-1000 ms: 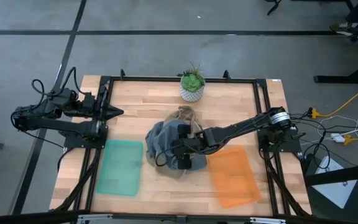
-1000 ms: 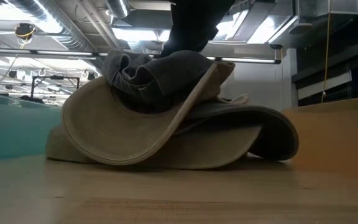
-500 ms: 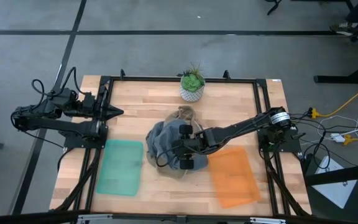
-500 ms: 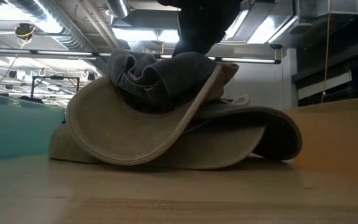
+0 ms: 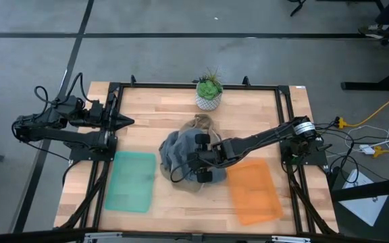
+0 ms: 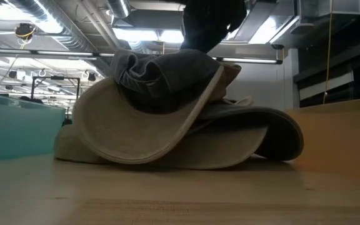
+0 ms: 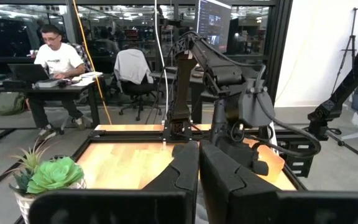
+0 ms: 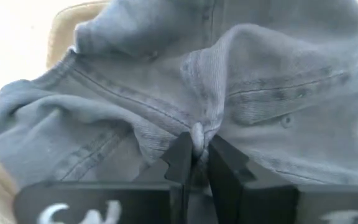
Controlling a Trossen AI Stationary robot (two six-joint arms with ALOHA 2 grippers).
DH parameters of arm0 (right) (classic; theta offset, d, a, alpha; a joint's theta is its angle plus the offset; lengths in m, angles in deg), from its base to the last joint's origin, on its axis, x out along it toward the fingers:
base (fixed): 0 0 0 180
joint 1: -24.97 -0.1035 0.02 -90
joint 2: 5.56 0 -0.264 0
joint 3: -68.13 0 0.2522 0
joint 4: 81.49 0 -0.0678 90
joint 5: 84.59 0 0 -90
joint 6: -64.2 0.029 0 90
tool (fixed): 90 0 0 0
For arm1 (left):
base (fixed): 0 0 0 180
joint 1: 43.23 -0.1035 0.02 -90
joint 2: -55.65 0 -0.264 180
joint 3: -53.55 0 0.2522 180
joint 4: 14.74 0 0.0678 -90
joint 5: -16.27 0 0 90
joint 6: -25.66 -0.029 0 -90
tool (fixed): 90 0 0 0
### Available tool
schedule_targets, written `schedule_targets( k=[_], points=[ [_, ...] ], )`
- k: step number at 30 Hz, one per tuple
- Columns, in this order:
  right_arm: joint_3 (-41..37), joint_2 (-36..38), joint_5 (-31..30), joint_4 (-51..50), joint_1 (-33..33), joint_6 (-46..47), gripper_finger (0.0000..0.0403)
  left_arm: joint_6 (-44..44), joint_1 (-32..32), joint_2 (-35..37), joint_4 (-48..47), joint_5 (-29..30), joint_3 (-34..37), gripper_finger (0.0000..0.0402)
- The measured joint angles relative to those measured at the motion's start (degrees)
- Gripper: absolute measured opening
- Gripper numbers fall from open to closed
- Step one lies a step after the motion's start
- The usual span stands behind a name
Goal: Pick & Place hat
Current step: Put the blue cap into the orange bin
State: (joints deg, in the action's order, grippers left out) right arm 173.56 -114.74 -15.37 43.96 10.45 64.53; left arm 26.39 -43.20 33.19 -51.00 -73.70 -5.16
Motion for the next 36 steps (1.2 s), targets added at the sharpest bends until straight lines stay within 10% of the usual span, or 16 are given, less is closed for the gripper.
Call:
schedule_targets(
  k=[10, 31, 36],
  points=[
    [11.34, 0.07, -4.53, -12.62, 0.02, -3.4, 0.0028, -0.01, -0.01, -0.01, 0.0, 0.0, 0.0, 0.0007],
    [31.4, 0.09, -41.41, -38.37, 0.02, -7.1, 0.0028, -0.01, -0.01, 0.0, -0.01, 0.0, 0.0, 0.0008],
    [34.85, 0.09, -42.65, -40.75, 0.0, -8.96, 0.0029, -0.01, -0.01, 0.0, -0.01, 0.0, 0.0, 0.0012]
  ],
)
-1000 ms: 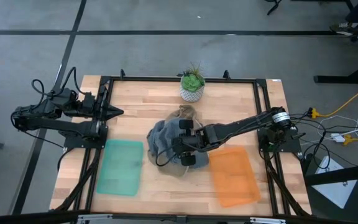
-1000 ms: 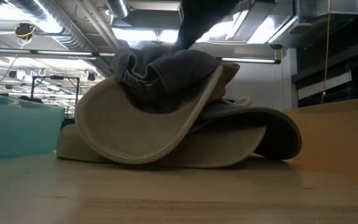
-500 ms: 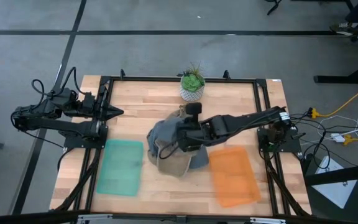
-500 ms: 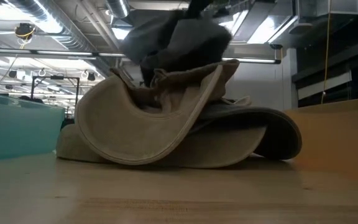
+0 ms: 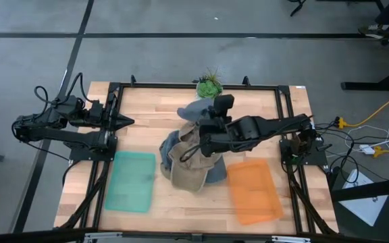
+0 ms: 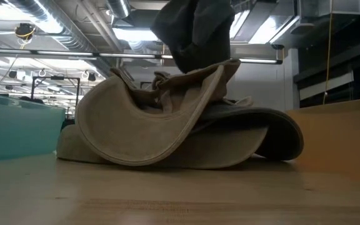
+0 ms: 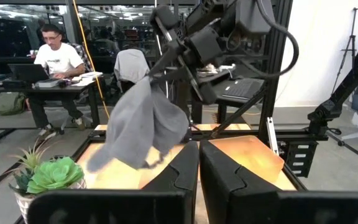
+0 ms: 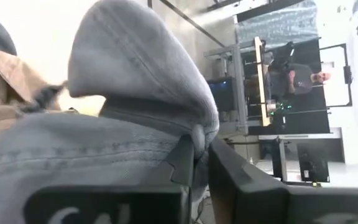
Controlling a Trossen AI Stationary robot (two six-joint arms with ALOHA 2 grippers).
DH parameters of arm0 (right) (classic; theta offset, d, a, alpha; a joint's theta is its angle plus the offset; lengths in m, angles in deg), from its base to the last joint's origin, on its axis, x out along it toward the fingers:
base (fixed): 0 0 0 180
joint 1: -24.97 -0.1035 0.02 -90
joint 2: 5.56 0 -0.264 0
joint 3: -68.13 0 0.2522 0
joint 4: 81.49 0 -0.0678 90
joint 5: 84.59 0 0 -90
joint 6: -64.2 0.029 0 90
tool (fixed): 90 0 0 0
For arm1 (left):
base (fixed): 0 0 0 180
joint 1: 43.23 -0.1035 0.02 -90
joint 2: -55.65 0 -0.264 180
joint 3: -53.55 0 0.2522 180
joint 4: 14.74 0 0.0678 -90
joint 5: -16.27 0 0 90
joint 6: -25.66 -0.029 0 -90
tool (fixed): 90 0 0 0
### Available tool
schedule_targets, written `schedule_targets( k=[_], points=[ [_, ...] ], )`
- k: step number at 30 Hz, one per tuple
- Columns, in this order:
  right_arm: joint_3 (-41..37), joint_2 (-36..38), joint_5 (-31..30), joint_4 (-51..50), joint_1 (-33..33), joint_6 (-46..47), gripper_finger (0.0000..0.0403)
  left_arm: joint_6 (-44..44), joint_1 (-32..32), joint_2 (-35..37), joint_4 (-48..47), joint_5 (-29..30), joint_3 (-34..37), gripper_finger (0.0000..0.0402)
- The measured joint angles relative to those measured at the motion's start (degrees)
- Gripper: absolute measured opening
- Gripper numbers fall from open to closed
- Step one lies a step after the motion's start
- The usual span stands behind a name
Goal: Pick & Place hat
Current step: Put the blue cap into the orange bin
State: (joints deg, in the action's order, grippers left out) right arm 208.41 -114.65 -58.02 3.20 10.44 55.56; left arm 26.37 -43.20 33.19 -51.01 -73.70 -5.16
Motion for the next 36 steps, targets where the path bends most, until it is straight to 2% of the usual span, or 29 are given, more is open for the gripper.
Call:
schedule_targets(
  k=[7, 14, 20, 24, 28, 36],
  points=[
    [4.44, 0.1, 0.14, -1.68, -0.02, -3.83, 0.0026, 0.01, -0.01, 0.0, -0.01, 0.0, 0.0, 0.0007],
    [8.43, 0.74, 2.39, -4.46, -0.02, -0.82, 0.0033, 0.0, 0.0, -0.01, -0.01, 0.33, 0.0, 0.001],
    [8.24, 1.97, 3.56, -5.77, 0.0, 6.71, 0.0026, 0.05, -0.01, -0.02, 1.04, 0.26, 0.02, 0.0011],
    [8.24, 2.1, 2.16, -6.18, 0.0, 13.32, 0.0031, 3.24, -0.01, 0.0, 0.81, 0.24, 0.02, 0.0012],
    [8.22, 2.1, 3.36, -6.22, 0.0, 18.34, 0.0028, 4.57, 0.0, -0.02, 0.1, 0.1, 0.02, 0.0012],
    [8.2, 2.08, 6.17, -8.12, -0.39, 21.3, 0.0034, 1.32, -0.01, -1.62, -0.61, 0.31, 0.52, 0.0015]
  ],
)
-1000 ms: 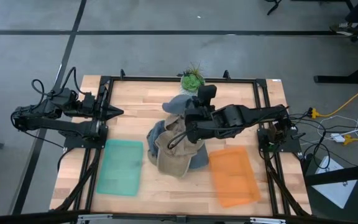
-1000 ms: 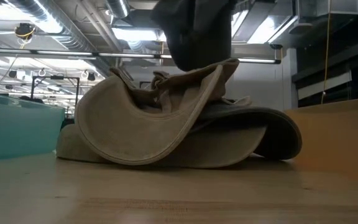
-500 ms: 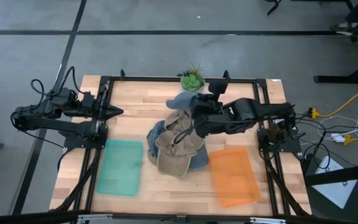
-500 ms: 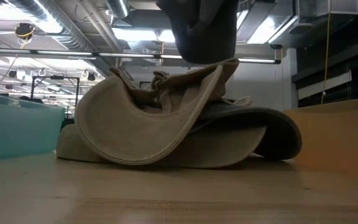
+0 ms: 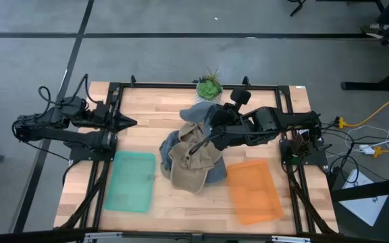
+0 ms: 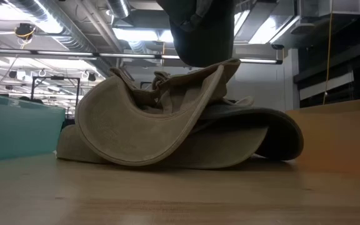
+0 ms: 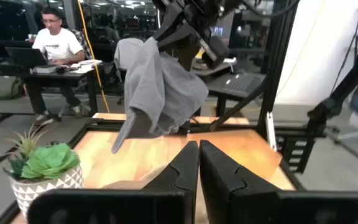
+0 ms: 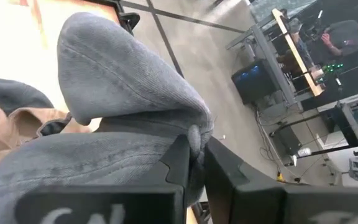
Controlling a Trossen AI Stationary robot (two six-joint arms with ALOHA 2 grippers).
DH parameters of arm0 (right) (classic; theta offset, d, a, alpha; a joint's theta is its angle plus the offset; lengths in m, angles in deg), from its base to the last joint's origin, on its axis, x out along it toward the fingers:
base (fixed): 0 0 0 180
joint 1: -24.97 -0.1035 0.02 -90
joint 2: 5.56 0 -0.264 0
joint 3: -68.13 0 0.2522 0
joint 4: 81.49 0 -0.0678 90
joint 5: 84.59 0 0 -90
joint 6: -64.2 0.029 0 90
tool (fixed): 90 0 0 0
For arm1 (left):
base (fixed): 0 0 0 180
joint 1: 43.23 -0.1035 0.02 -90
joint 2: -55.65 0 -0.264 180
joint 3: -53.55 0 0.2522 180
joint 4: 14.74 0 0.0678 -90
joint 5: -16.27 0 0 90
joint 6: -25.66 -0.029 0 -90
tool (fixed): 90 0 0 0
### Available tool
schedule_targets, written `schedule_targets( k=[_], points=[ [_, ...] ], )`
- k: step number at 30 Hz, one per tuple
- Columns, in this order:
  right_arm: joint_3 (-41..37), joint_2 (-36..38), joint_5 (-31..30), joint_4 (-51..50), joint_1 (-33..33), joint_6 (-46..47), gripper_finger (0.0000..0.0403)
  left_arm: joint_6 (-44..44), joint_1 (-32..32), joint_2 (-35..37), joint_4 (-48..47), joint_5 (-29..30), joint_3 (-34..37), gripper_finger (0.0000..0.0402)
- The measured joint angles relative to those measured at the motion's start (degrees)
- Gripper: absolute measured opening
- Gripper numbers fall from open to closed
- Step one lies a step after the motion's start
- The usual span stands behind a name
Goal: Pick & Place hat
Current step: Put the blue cap into the orange bin
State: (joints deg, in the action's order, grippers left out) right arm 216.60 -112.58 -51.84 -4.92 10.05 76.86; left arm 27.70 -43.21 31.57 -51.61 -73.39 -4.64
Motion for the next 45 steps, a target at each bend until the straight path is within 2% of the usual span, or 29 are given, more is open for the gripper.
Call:
schedule_targets(
  k=[6, 12, 16, 26, 29, 35, 42, 45],
  points=[
    [-0.02, 0.0, 1.9, -0.35, -0.83, 0.77, 0.0027, -6.06, 0.02, -8.27, 5.12, 0.39, -0.04, 0.0044],
    [-0.02, 0.0, 1.99, -0.35, -1.1, 0.42, 0.0033, -15.29, 0.01, -18.97, 7.48, 8.76, -5.25, 0.0097],
    [-0.02, -0.27, 3.74, -0.22, -0.92, 0.46, 0.0028, -19.15, 0.02, -25.78, 9.54, 10.49, -10.53, 0.014],
    [-0.07, -1.66, 2.82, 3.84, 0.63, -2.67, 0.0033, -19.96, 0.04, -40.85, 9.11, 10.51, -21.27, 0.0222],
    [-0.07, -2.08, 2.85, 5.01, 1.31, -3.22, 0.0029, -21.69, 0.05, -43.89, 9.16, 11.52, -24.12, 0.0234],
    [-0.07, -2.57, 3.18, 8.26, 1.71, -6.03, 0.0037, -24.08, 0.04, -48.83, 9.23, 18.55, -28.43, 0.0239],
    [-0.07, -2.6, 6.38, 14.55, 1.69, -11.42, 0.003, -25.13, -0.11, -52.82, 8.66, 19.8, -29.83, 0.0239],
    [-0.07, -2.6, 6.47, 14.29, 1.64, -11.8, 0.0036, -25.81, -0.08, -52.99, 8.53, 23.11, -29.86, 0.0233]
  ],
)
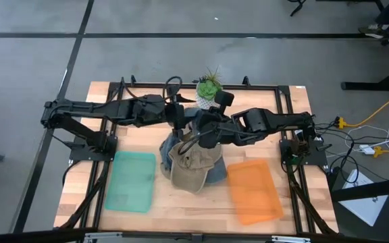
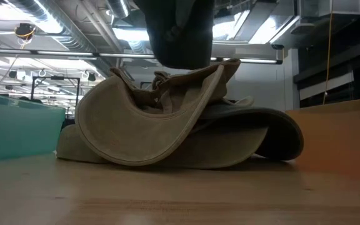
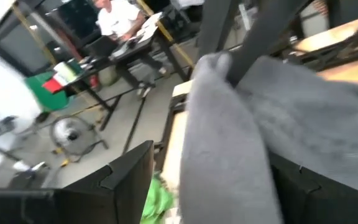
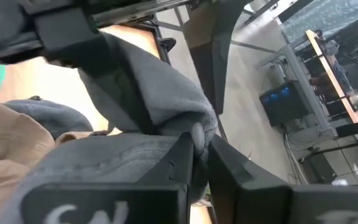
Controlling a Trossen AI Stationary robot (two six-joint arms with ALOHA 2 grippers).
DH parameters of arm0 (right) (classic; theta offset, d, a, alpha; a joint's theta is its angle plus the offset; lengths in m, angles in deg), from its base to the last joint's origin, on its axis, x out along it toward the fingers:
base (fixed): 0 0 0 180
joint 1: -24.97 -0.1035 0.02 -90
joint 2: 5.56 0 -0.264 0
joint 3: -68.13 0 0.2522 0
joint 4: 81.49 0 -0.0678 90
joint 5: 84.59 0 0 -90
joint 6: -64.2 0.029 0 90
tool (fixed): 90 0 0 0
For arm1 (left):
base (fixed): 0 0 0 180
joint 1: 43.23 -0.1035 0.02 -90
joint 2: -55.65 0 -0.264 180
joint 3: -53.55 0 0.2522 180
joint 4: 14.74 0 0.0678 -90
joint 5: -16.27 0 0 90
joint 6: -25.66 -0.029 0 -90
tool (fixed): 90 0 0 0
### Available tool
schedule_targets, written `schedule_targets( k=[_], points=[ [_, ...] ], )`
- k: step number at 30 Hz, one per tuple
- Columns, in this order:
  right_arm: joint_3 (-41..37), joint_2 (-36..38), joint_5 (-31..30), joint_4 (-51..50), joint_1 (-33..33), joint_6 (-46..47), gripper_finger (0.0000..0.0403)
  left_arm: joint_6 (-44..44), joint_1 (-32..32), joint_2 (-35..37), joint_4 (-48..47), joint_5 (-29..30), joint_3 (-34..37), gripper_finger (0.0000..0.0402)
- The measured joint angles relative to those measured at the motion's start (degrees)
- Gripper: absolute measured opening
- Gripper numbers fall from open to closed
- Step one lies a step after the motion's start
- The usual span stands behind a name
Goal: Pick & Place hat
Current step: Put the blue cap into the orange bin
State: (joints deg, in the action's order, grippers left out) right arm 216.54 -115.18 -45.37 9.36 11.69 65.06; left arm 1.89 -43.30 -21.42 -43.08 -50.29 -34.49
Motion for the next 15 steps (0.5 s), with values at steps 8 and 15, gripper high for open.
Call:
schedule_targets(
  k=[8, 15],
  points=[
    [0.0, 0.0, 0.0, -1.13, -0.02, 0.4, 0.0036, 0.5, 0.68, 2.72, -0.4, 4.03, -0.04, 0.0124],
    [0.0, 0.0, 3.85, -1.17, -0.02, 1.15, 0.0062, 0.34, 1.33, 3.35, -0.81, 7.11, -0.04, 0.0009]
  ],
)
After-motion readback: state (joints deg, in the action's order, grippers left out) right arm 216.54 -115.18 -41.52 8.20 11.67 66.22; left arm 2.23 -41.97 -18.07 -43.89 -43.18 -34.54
